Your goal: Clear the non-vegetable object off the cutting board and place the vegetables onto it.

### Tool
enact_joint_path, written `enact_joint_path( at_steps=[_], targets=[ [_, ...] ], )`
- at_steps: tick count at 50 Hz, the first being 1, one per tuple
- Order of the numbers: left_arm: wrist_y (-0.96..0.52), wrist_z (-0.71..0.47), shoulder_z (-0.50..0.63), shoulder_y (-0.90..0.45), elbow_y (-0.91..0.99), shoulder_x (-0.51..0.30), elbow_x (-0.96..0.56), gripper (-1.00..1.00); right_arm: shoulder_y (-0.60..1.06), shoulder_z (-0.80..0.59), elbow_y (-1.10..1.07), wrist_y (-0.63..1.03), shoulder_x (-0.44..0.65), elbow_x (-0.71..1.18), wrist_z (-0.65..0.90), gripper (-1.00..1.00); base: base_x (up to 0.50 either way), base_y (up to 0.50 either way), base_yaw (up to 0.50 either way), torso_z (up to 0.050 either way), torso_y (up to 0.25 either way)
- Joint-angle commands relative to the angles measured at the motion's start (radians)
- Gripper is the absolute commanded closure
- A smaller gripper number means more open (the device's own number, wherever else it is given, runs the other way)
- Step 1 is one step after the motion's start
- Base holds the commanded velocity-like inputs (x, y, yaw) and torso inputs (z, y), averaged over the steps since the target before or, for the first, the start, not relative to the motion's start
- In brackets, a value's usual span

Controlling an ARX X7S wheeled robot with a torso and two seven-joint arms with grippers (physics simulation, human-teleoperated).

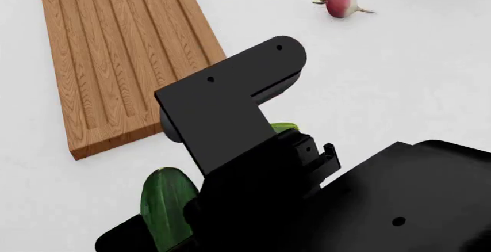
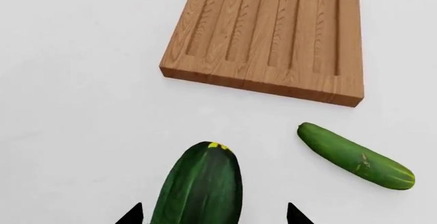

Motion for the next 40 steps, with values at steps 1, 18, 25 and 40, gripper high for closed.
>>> enact_joint_path(
  at_steps=[1, 18, 25, 40],
  targets=[
    [-0.003, -0.004, 0.001, -0.002, 0.001, -0.006, -0.004, -1.0, -0.019, -0.016, 0.033, 0.022, -0.014, -0.034, -0.048, -1.0, 0.0, 0.0, 0.0, 0.0, 0.0],
    [0.003, -0.007, 0.005, -0.002, 0.001, -0.008, -0.008, -1.0, -0.073, -0.026, 0.03, 0.001, -0.017, -0.055, -0.085, -1.0, 0.0, 0.0, 0.0, 0.0, 0.0],
    [0.007, -0.007, 0.001, 0.007, 0.002, -0.01, -0.011, -1.0, -0.112, -0.026, 0.019, -0.016, -0.013, -0.072, -0.098, -1.0, 0.0, 0.0, 0.0, 0.0, 0.0],
    [0.015, -0.011, -0.002, 0.021, 0.005, -0.01, -0.016, -1.0, -0.131, -0.054, 0.003, -0.013, 0.003, -0.087, -0.094, 1.0, 0.0, 0.0, 0.0, 0.0, 0.0]
  ],
)
